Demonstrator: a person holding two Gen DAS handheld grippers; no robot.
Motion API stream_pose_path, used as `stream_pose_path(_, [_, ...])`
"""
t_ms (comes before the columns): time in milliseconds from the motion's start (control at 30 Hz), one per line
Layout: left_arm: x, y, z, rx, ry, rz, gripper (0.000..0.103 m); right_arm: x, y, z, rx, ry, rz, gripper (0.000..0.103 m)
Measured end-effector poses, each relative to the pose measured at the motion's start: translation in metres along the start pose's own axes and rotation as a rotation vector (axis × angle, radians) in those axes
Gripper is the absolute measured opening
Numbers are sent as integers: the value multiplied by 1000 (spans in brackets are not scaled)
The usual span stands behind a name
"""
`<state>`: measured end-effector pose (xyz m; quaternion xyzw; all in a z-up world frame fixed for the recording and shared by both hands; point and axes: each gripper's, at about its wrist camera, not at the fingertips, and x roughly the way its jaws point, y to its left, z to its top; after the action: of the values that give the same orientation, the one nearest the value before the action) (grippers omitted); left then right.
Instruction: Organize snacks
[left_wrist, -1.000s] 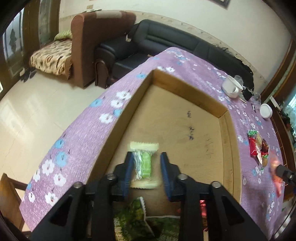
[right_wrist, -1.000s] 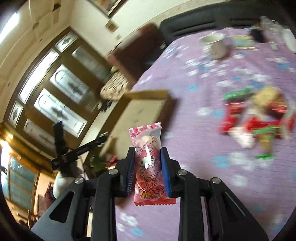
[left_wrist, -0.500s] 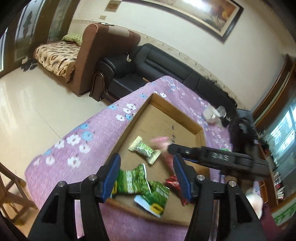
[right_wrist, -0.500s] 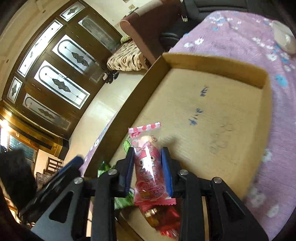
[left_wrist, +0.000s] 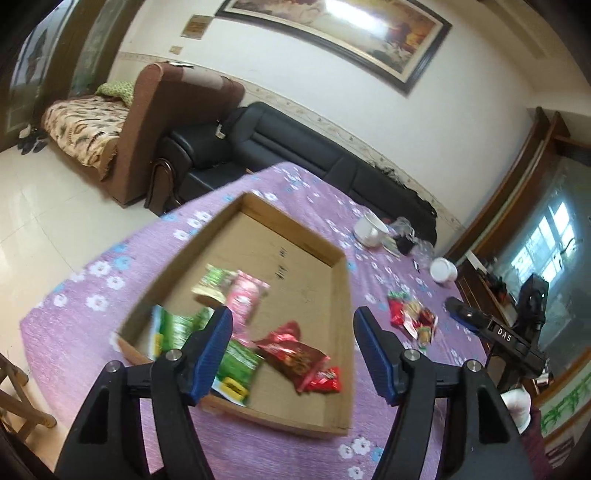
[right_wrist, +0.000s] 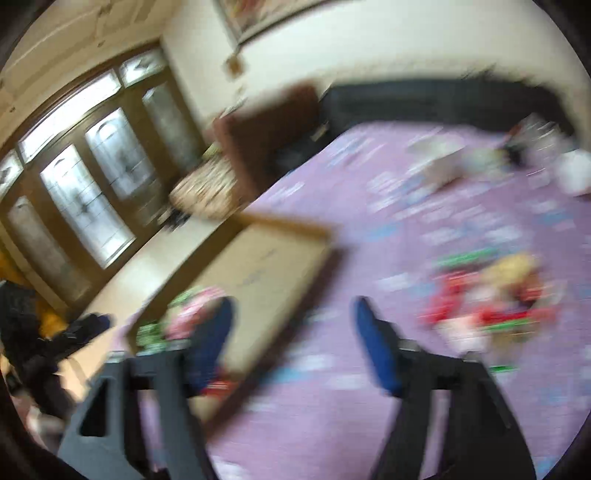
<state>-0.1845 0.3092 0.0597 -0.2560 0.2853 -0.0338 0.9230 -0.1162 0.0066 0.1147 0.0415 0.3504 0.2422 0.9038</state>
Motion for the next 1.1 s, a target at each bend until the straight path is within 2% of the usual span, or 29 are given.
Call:
stream_pose_path(33, [1, -1, -2, 3, 7, -4, 68, -11, -16, -3, 18, -12, -53, 85])
stream_pose_path(67, [4, -6, -4, 7, 18, -8, 68, -20, -43, -7, 62, 13, -108, 85])
stream_pose_path(200, [14, -23, -12, 32, 57, -24, 68, -38, -124, -29, 296, 94, -137, 82])
stream_pose_path(267, [18, -37, -18, 52, 82, -30, 68, -39, -139, -39, 326, 105, -139, 82])
stream_pose_path(333, [19, -48, -22, 76, 95, -32, 68, -35, -143, -44, 332, 112, -134, 79])
stream_pose_path(433, [22, -67, -27, 121, 117, -38, 68, -17, -136, -42, 304, 131, -129, 68])
stream_pose_path(600, [33, -97, -35, 199, 158, -58, 68, 12, -124, -35, 209, 149, -201, 60])
stream_pose_path(633, [38, -104, -37, 214, 171, -62, 68, 21, -122, -34, 194, 157, -218, 55])
stream_pose_path(667, [44, -111, -38, 230, 187, -70, 68, 27, -122, -34, 187, 167, -231, 46])
stream_pose_path(733, [55, -125, -40, 255, 209, -85, 68, 37, -125, -37, 189, 174, -228, 34])
stream_pose_path(767, [63, -134, -40, 276, 222, -90, 68, 38, -128, -39, 199, 164, -214, 31])
stream_pose_path(867, [86, -159, -42, 336, 244, -102, 68, 30, -136, -42, 232, 134, -188, 26])
stream_pose_path(1000, [122, -194, -47, 432, 275, -146, 68, 6, -149, -40, 308, 86, -138, 26])
stream_pose_path(1100, [159, -222, -53, 536, 304, -152, 67, -9, -156, -37, 343, 50, -118, 26])
